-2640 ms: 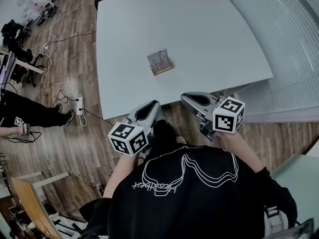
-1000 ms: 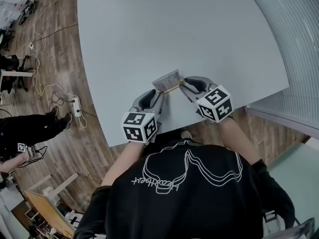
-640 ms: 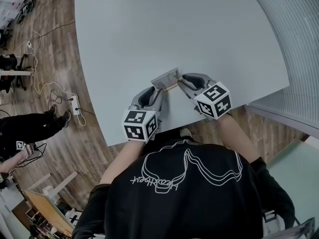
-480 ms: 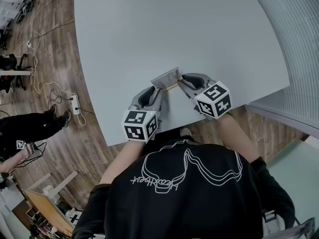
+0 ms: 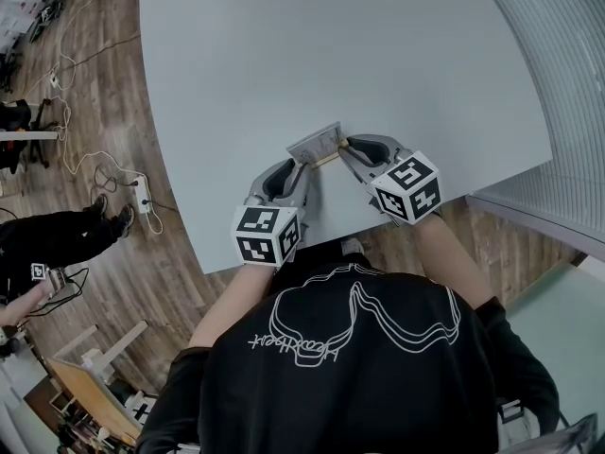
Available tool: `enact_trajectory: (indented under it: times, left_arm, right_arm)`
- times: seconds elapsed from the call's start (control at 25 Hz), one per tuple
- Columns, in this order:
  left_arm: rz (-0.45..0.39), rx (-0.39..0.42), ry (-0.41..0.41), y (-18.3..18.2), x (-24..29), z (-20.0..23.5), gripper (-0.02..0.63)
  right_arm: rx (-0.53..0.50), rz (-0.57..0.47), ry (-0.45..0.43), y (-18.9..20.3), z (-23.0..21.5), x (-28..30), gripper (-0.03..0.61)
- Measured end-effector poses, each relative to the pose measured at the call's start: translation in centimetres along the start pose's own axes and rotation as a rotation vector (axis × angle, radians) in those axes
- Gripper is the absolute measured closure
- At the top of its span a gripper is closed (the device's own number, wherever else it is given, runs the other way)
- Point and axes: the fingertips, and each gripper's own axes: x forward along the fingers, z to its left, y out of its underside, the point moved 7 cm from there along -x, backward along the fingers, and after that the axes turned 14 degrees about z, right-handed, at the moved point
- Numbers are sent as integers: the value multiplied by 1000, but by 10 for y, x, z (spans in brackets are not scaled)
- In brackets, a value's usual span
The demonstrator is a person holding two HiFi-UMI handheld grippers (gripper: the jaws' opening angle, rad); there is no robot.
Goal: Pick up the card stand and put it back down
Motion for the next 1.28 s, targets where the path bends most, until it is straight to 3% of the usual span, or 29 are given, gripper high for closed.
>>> enact_trajectory:
  times: [0.52,1.28]
  left_arm:
    - [-10,29,2,-10,-9,1,500]
    - [-85,62,-22,-5,-77,-60,506]
  right_arm:
    - [28,-19,26,-7,6,-5,502]
    - [10,-103,25,8,61,-86,503]
